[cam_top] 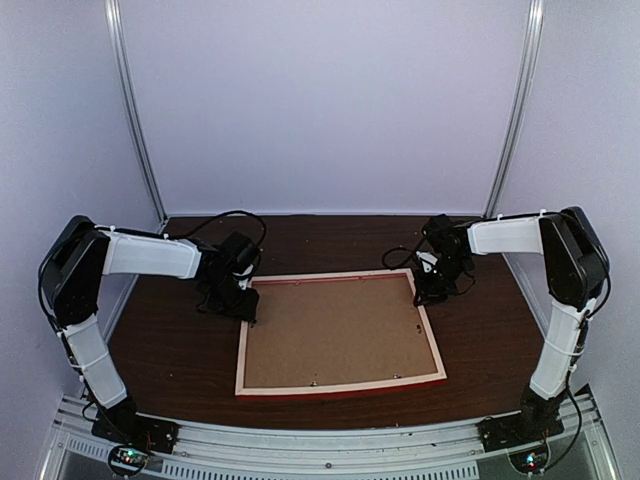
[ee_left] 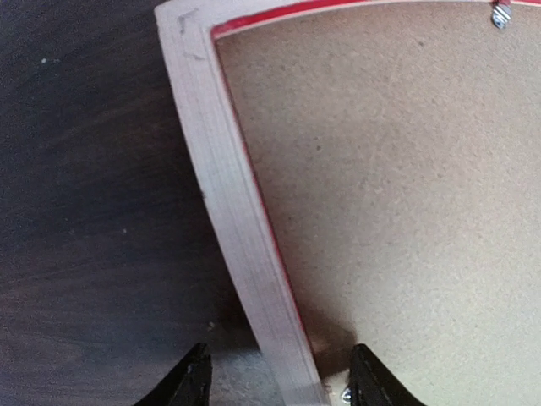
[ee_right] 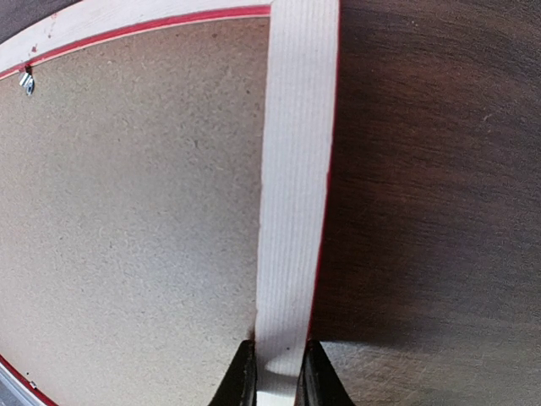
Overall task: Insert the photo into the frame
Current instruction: Press the fastener onto the backboard.
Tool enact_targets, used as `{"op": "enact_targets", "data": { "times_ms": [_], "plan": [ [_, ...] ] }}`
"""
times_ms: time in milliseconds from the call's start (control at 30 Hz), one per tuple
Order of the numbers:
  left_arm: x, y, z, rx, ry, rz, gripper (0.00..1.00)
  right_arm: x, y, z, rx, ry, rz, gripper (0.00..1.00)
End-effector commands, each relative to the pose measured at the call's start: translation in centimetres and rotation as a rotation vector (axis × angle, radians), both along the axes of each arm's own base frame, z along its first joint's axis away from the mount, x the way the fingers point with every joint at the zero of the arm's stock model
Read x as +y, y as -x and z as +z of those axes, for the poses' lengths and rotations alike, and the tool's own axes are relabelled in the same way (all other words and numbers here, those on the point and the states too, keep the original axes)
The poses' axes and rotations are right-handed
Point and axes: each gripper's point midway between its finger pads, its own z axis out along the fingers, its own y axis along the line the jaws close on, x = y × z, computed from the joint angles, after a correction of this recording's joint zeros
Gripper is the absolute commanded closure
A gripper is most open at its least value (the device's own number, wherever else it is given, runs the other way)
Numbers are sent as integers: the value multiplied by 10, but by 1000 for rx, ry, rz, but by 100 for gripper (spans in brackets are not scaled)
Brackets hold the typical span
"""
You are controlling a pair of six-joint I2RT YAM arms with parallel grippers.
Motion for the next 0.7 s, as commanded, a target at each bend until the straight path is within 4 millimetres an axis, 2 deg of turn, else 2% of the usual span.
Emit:
{"op": "enact_targets", "data": {
  "times_ms": [0,167,367,567,667],
  "plan": [
    [-14,17,-4,77,58,-58,43,-7,12,-30,68,53,32,91],
    [-23,33,-3,117,104,-90,43,-7,12,-31,70,51,31,91],
    [-15,47,-9,152,95,-78,43,-7,12,-32,72,51,31,91],
    [-10,47,-10,145,77,-55,50,-6,13,-33,76,47,32,91],
    [-17,45,-7,140,110,-57,44,-7,13,-33,76,47,30,91]
  ]
}}
